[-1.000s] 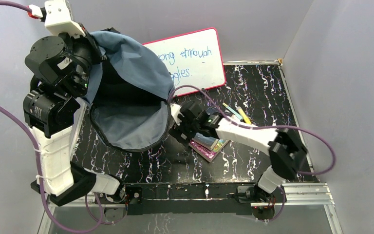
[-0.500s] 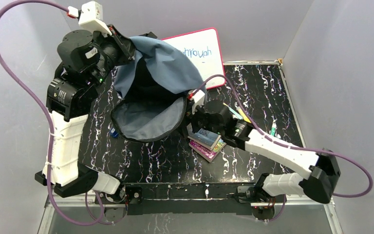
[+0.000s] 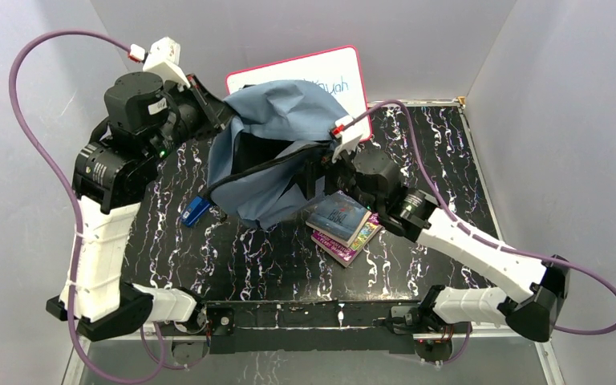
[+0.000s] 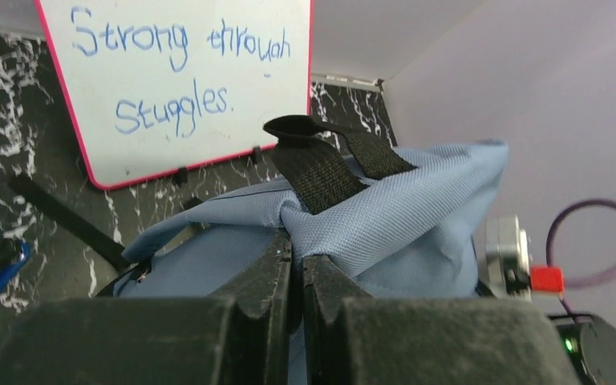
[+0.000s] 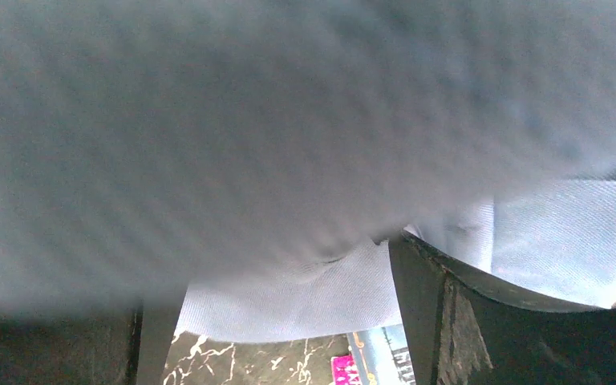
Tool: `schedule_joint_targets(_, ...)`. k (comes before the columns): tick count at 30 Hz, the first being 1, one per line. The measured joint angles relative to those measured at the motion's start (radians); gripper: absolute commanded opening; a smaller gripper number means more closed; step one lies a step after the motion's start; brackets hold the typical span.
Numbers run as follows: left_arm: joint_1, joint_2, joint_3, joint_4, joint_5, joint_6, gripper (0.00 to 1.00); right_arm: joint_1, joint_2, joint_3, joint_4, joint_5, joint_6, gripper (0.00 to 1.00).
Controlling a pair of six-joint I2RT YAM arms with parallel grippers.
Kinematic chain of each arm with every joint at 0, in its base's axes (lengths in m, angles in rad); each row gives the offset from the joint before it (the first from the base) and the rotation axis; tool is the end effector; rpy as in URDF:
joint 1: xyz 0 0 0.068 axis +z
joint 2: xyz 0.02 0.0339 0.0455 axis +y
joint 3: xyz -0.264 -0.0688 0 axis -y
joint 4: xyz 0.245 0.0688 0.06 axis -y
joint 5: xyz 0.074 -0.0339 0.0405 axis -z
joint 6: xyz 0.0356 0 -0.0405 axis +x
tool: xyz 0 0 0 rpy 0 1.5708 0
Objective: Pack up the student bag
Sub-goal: Adjust the student bag at the center of the board.
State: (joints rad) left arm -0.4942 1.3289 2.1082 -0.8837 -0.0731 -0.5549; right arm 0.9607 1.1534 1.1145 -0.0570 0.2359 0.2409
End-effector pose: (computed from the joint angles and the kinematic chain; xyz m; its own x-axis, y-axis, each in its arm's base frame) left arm 0.1754 -0.0915 0.5733 -0.2935 -0.4387 -0.8493 0.2994 0.8016 -0.5175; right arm 0.1605 0.2151 0.3949 -0.2116 0.1022 -0.9720 -0.6313 0.7449 0.2157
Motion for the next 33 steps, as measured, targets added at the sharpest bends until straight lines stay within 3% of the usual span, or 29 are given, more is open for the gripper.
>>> schedule_joint_targets(9,-0.001,-0.089,-0.117,-0.107,0.053,-0.124,0.0,-0.143,0.229,0.224,-0.135,-0.089,-0.001,0.99)
schedule_joint_targets(17,-0.001,-0.165,-0.294,-0.071,0.098,-0.25,0.0,-0.259,0.501,0.569,-0.267,-0.271,-0.034,0.99)
schedule_joint_targets(21,-0.001,-0.299,-0.523,-0.054,0.035,-0.298,0.0,-0.259,0.476,0.505,-0.266,-0.338,-0.029,0.99)
schedule_joint_targets(27,-0.006,-0.473,-0.611,-0.092,-0.126,-0.328,0.0,-0.256,0.342,0.265,-0.261,-0.396,0.021,0.99)
schedule_joint_targets(33,-0.005,-0.575,-0.652,-0.154,-0.252,-0.342,0.0,-0.256,0.237,0.222,-0.318,-0.37,0.158,0.99)
